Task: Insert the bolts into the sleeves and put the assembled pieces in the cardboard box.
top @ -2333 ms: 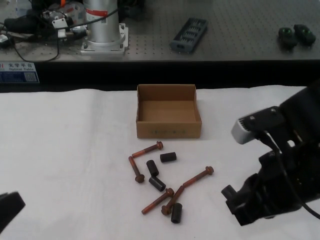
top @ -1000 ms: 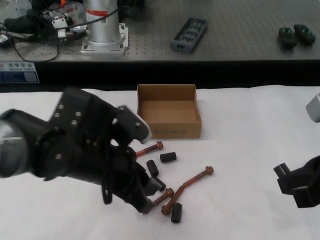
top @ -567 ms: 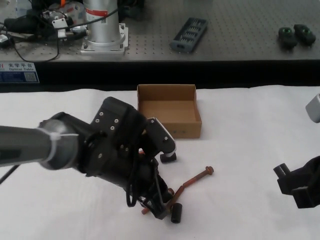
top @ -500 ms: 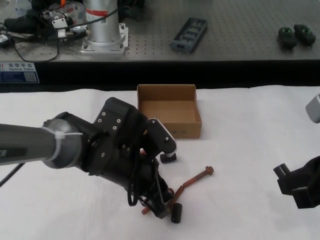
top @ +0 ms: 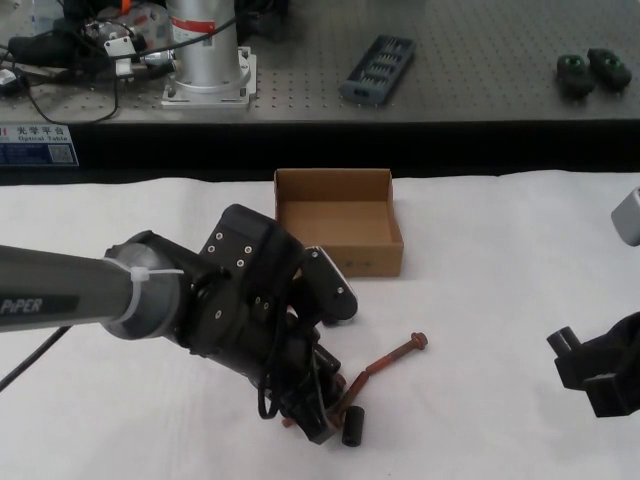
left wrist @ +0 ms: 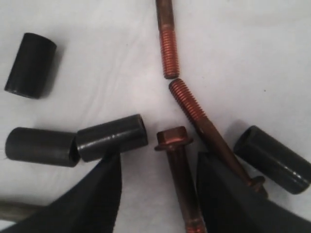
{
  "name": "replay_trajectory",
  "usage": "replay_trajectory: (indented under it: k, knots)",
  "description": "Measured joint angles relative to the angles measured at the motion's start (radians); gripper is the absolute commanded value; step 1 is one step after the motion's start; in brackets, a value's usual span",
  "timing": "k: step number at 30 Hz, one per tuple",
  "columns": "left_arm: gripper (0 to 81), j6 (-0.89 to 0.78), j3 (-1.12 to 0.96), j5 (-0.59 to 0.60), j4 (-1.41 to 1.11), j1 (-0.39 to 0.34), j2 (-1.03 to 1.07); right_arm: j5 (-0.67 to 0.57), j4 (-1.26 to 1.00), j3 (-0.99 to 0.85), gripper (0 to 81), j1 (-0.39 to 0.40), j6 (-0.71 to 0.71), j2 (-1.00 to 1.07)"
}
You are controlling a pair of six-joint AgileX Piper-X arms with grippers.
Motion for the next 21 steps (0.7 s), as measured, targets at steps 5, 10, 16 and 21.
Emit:
replay_trajectory:
  k: [5, 10, 16, 21]
  knots:
    - [35.6, 0.019, -0.001, -0.006, 0.002, 0.0, 0.0, 0.0, 0.0, 0.0, 2.5, 0.0, 0.0, 0.0]
    - [33.5, 0.024, -0.001, -0.007, 0.004, 0.0, 0.0, 0.0, 0.0, 0.0, 2.5, 0.0, 0.0, 0.0]
    - [16.5, 0.039, -0.001, -0.007, 0.012, 0.0, 0.0, 0.0, 0.0, 0.0, 2.5, 0.0, 0.0, 0.0]
    - [3.1, 0.045, -0.001, -0.007, 0.017, -0.002, 0.0, 0.0, 0.0, 0.0, 2.5, 0.0, 0.0, 0.0]
